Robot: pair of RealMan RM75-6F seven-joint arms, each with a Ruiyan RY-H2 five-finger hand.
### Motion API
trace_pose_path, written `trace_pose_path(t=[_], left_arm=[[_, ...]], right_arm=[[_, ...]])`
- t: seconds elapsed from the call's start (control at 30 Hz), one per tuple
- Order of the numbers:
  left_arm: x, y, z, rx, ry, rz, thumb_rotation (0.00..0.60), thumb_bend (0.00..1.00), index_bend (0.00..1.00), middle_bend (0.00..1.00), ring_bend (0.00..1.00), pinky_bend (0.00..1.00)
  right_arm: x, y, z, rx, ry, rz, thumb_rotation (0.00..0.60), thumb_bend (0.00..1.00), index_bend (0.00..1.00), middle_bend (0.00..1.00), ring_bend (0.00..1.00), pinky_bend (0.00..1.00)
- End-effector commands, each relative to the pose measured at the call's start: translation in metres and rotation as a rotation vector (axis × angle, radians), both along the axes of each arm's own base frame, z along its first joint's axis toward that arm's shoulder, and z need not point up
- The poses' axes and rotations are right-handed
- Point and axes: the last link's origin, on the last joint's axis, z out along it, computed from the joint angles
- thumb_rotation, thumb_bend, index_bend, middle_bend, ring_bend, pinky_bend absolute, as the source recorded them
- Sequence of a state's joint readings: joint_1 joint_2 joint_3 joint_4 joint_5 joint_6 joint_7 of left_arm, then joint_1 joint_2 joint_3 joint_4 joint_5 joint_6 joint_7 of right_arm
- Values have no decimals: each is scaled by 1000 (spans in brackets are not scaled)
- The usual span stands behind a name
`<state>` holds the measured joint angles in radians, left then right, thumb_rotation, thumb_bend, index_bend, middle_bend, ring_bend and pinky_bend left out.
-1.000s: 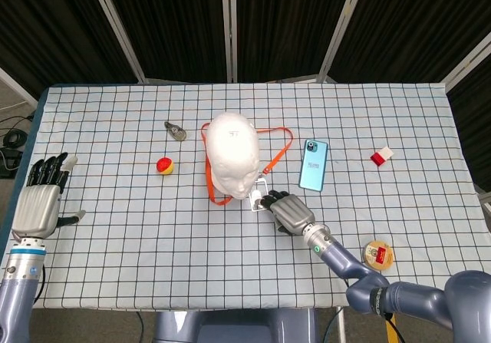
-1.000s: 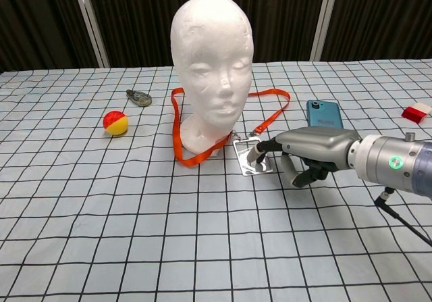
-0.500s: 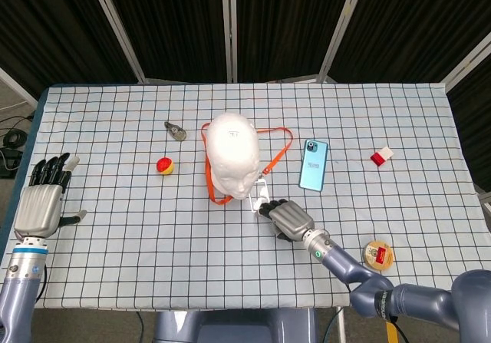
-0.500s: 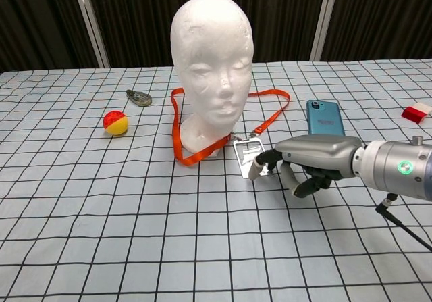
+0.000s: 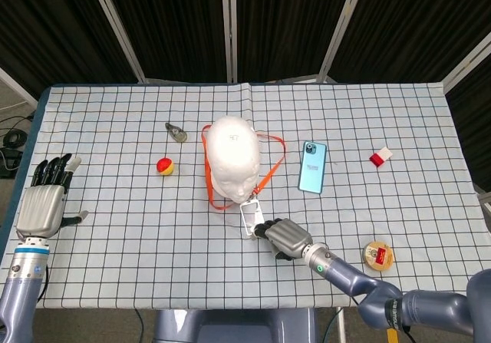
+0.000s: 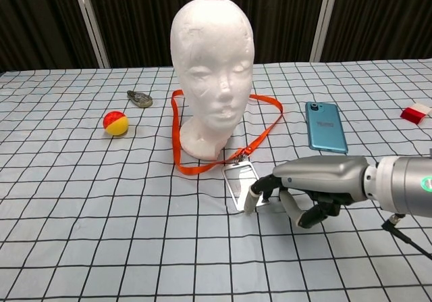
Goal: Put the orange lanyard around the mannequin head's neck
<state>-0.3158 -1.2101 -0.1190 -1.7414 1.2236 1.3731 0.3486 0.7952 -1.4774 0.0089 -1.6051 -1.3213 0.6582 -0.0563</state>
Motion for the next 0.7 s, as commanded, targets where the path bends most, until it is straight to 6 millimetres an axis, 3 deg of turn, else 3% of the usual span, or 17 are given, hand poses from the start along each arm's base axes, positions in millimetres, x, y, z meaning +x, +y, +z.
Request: trace_pose_path(t=[0.03, 0.7], left_arm=[[0, 0, 0, 0, 0, -1, 600, 0, 0, 0, 0, 0], [1, -1, -1, 0, 7, -2, 600, 0, 0, 0, 0, 0]], right_arm=[[1, 7, 2, 39, 5, 3, 600, 983, 296, 289, 217, 292], [9, 39, 14, 161, 8, 37, 600, 984, 299, 292, 217, 294]])
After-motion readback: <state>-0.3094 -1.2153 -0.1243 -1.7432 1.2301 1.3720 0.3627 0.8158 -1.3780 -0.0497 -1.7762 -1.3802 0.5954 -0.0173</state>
